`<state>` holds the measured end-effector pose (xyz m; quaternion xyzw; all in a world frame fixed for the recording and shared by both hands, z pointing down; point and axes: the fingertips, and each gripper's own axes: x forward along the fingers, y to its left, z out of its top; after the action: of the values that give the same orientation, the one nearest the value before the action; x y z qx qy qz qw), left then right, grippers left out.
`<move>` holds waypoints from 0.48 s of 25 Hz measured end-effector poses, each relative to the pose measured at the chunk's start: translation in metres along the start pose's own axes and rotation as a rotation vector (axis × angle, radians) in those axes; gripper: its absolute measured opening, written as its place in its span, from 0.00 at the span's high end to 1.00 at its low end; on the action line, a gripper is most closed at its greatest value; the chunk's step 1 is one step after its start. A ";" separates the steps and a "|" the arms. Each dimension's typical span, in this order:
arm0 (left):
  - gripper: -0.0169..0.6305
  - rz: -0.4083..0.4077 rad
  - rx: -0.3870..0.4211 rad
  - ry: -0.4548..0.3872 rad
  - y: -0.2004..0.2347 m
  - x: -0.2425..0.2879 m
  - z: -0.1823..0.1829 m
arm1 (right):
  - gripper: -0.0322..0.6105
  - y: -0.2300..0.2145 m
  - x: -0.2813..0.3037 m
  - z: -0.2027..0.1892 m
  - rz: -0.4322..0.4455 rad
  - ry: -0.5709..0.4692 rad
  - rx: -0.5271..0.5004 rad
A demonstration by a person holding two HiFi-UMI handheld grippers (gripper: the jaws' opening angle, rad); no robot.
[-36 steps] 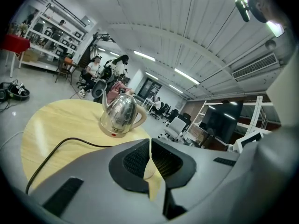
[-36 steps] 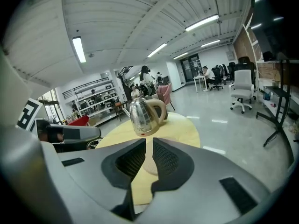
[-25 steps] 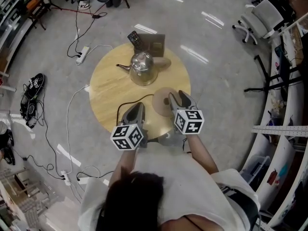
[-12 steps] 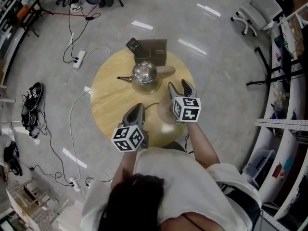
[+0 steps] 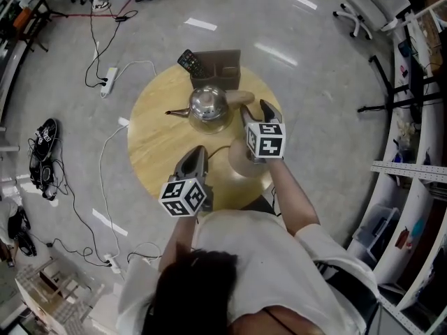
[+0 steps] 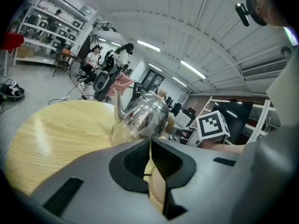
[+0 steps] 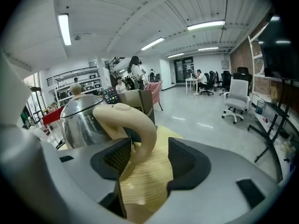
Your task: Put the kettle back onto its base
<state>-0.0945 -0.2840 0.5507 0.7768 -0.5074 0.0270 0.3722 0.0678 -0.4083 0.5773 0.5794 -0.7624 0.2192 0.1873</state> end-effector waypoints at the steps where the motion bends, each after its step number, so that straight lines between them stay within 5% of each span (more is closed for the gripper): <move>1: 0.92 0.003 0.000 -0.001 0.000 0.001 0.000 | 0.58 -0.001 0.003 0.002 0.005 -0.001 -0.008; 12: 0.92 0.093 -0.073 -0.038 0.019 -0.004 0.009 | 0.58 -0.002 0.038 0.010 0.038 -0.021 0.004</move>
<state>-0.1148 -0.2908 0.5532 0.7386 -0.5506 0.0109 0.3889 0.0599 -0.4447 0.5898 0.5673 -0.7748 0.2183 0.1737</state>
